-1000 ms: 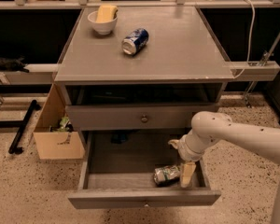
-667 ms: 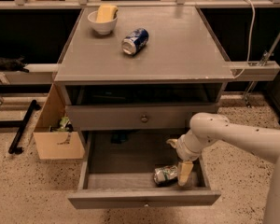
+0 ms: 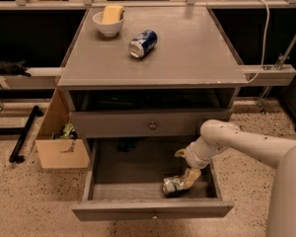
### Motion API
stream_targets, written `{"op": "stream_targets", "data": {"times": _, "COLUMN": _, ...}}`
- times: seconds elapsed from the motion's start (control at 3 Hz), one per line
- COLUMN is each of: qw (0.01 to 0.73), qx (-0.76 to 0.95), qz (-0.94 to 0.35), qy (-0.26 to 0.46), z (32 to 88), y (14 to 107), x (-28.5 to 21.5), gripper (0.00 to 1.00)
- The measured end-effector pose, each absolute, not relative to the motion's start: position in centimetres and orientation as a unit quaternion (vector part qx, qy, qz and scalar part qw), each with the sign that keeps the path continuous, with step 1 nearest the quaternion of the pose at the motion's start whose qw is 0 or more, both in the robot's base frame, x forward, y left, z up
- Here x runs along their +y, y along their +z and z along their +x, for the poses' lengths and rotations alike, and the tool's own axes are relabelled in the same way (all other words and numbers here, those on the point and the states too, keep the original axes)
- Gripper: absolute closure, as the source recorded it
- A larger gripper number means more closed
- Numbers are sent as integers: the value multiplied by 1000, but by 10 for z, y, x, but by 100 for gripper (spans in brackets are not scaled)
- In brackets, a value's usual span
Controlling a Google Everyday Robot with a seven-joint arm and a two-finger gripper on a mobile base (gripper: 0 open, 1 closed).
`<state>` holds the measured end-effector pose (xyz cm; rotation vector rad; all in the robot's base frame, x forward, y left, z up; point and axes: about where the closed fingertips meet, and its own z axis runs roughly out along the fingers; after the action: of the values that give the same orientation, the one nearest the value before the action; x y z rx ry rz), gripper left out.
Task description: Pick 7up can from middle drawer and place on counter
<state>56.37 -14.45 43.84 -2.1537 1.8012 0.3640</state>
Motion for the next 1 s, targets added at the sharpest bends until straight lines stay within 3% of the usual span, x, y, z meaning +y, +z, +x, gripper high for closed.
{"op": "stream_targets", "data": {"times": 0.33, "qw": 151, "qx": 627, "qz": -752, "qy": 135, "z": 567, "y": 421, "x": -144, "gripper": 30}}
{"op": "stream_targets", "data": {"times": 0.67, "qw": 142, "qx": 621, "qz": -756, "qy": 149, "z": 568, "y": 401, "x": -141, "gripper": 27}}
{"op": "stream_targets", "data": {"times": 1.0, "qw": 135, "qx": 616, "qz": -760, "qy": 157, "z": 566, "y": 392, "x": -137, "gripper": 12}}
